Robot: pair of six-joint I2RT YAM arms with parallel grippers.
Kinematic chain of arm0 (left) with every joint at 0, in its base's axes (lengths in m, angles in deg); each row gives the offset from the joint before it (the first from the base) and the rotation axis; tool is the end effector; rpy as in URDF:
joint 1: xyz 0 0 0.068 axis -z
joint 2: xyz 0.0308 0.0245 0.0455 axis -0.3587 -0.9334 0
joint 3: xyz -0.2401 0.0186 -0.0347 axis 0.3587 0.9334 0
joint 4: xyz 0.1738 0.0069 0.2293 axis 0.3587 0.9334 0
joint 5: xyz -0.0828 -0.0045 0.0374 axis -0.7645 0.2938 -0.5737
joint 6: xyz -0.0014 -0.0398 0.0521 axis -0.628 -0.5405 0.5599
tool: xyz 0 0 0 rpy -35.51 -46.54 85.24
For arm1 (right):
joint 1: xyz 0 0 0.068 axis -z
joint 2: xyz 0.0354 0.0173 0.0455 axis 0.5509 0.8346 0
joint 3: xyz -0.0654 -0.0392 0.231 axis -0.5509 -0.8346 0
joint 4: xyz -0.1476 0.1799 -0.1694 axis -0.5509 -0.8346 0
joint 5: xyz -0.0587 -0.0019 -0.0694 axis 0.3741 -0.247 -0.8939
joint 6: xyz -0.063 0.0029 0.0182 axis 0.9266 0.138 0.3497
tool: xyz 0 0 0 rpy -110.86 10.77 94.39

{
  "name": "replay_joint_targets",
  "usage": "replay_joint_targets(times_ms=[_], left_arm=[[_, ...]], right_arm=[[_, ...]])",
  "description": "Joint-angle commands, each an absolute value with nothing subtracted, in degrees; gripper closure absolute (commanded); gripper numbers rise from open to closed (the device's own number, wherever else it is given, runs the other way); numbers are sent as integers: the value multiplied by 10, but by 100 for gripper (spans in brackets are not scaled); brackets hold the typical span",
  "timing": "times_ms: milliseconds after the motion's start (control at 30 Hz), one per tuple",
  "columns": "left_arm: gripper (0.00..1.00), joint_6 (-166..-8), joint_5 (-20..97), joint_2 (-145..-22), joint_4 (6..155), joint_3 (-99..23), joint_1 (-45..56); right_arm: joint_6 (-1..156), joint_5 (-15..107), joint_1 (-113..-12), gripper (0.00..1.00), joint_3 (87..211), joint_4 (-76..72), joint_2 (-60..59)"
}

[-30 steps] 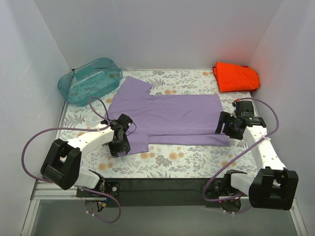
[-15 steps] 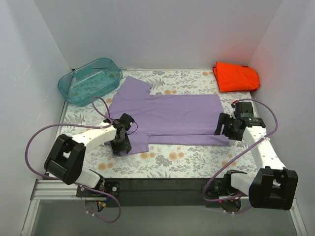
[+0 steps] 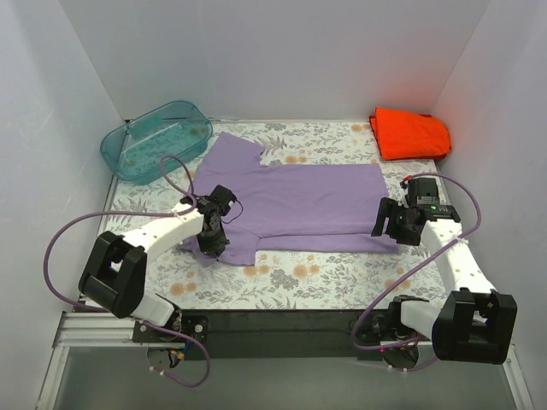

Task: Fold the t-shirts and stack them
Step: Fold the tshirt

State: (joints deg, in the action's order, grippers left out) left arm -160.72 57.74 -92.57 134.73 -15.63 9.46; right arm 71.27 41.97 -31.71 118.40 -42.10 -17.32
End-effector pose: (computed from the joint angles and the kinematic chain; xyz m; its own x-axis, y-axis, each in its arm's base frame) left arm 0.2311 -0.1247 0.1173 -0.5516 -0.8116 -0.1922 -0.8213 0.5687 -0.0443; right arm 0.2604 -0.0048 0.1819 -0.8416 0.2469 -0.4803 0.1930 0.9682 0.1595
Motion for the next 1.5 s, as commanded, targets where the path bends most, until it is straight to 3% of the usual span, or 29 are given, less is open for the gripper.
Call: replay_joint_targets(times_ms=[0, 467, 867, 900, 1067, 1167, 1300, 1433, 1467], left_arm=[[100, -1590, 619, -935, 1368, -227, 96], [100, -1486, 765, -1135, 1347, -502, 93], [100, -1454, 805, -1226, 1282, -601, 83], [95, -1454, 806, -1238, 1280, -602, 82], [93, -1458, 795, -1253, 1258, -606, 78], [85, -1457, 793, -1256, 1240, -607, 75], [63, -1464, 776, -1259, 1236, -627, 62], [53, -1486, 747, -1253, 1253, -649, 39], [47, -1491, 743, -1239, 1261, -649, 38]], right_arm=[[724, 429, -318, 18, 1188, -415, -171], [736, 470, -318, 19, 1179, -415, -177], [745, 500, -321, 18, 1185, -416, -167], [745, 500, -321, 18, 1187, -415, -167], [745, 500, -322, 18, 1190, -413, -155], [740, 485, -322, 18, 1194, -413, -147], [728, 465, -322, 18, 1201, -407, -138], [713, 458, -322, 20, 1207, -396, -128], [710, 455, -321, 20, 1208, -392, -128]])
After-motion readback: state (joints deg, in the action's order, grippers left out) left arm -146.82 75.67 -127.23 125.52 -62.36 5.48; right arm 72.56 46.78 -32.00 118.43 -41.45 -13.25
